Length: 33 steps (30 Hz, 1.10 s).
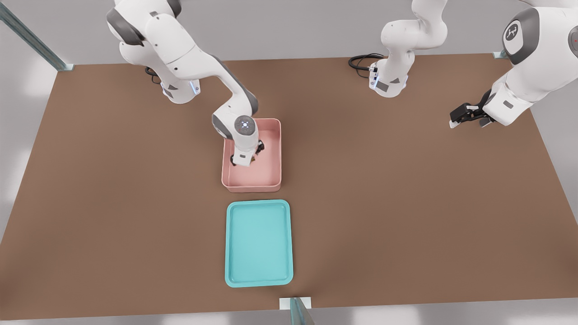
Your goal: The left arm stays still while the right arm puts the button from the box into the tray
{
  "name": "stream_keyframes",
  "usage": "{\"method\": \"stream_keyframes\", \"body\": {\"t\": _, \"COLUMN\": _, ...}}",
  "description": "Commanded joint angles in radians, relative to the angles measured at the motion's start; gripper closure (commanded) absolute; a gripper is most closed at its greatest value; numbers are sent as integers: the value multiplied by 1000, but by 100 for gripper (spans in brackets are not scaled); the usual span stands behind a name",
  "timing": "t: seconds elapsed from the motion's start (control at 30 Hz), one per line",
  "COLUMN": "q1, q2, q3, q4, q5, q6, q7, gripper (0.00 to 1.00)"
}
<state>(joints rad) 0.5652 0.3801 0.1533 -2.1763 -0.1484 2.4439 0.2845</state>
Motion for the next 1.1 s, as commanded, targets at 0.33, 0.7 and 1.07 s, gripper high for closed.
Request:
{"method": "stream_keyframes", "body": {"t": 0.33, "q1": 8, "q2": 2, "q3": 3, "q4": -62, "q5": -26, "q6": 159, "q7": 142, "gripper": 0}}
{"method": "stream_keyframes", "body": {"t": 0.7, "q1": 10, "q2": 16, "q3": 3, "q4": -72, "q5": -28, "q6": 153, "q7": 136, "gripper": 26}}
{"method": "stream_keyframes", "body": {"t": 1.07, "q1": -1, "q2": 33, "q3": 15, "q4": -71, "q5": -34, "q6": 145, "q7": 125, "gripper": 56}}
